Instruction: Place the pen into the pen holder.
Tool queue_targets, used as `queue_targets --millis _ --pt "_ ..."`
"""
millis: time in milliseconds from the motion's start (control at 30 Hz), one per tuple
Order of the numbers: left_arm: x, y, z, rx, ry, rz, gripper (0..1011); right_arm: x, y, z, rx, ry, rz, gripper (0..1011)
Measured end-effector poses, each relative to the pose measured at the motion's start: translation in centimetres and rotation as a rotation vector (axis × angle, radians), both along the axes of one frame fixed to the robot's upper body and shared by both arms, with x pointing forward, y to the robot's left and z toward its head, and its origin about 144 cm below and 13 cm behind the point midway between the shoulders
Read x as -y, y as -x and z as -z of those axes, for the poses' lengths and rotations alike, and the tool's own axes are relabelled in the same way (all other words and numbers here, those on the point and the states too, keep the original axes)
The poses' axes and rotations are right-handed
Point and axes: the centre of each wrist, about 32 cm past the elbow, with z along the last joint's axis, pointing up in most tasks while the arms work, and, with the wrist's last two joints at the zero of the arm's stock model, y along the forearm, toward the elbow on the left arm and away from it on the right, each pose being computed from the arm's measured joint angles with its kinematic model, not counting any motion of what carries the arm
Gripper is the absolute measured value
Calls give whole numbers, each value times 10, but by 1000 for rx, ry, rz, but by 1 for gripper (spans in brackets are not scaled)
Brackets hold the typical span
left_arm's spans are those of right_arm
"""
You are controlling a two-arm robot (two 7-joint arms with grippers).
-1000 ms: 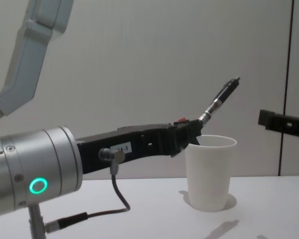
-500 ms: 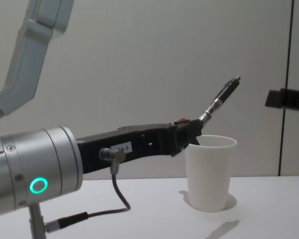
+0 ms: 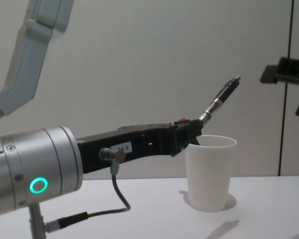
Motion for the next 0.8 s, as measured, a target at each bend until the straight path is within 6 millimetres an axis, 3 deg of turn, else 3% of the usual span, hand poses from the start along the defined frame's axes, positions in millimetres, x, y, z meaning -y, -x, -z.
queue_targets --millis 800 --pt "0 0 0 0 0 0 117 -29 -15 -14 -171 -189 -2 1001"
